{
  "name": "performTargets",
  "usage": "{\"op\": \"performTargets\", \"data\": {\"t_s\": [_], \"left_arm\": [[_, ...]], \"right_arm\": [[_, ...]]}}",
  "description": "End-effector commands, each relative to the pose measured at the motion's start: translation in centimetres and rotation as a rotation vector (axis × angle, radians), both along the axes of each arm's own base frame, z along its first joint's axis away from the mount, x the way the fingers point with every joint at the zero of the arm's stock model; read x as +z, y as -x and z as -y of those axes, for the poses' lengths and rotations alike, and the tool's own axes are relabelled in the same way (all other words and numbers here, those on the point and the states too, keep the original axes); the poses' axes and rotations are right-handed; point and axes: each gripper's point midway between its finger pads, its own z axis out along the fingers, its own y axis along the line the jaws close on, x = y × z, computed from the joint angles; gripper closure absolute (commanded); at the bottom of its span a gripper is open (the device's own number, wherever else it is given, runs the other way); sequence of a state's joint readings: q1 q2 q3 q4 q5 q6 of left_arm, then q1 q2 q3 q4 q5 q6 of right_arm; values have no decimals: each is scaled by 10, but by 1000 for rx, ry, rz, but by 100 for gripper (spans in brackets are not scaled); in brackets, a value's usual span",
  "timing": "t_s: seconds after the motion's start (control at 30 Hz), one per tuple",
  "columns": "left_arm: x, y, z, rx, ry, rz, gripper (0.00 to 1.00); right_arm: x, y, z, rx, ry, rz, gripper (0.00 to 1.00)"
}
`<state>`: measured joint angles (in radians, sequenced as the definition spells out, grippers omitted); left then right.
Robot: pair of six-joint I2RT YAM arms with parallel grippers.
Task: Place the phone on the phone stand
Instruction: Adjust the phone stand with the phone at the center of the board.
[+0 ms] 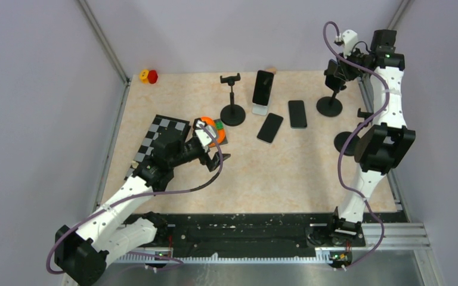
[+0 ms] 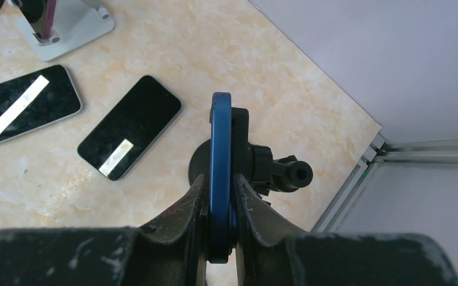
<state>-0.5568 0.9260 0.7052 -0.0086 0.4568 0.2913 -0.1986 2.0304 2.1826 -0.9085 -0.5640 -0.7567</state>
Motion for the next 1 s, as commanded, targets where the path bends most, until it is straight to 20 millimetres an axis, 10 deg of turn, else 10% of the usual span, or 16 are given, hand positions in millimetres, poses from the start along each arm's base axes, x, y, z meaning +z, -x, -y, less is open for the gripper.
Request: {"op": "performTargets", "data": {"t_s": [0.0, 0.47, 0.97], "left_arm": [[3, 0, 2, -18, 5, 16, 1], [3, 0, 1, -16, 6, 17, 1], [11, -25, -12, 148, 19, 9, 1]], "right_arm": [[5, -9, 24, -28, 96, 46, 81], [11, 0, 38, -68, 113, 39, 50], [75, 32, 20, -108, -24, 180, 17]]}}
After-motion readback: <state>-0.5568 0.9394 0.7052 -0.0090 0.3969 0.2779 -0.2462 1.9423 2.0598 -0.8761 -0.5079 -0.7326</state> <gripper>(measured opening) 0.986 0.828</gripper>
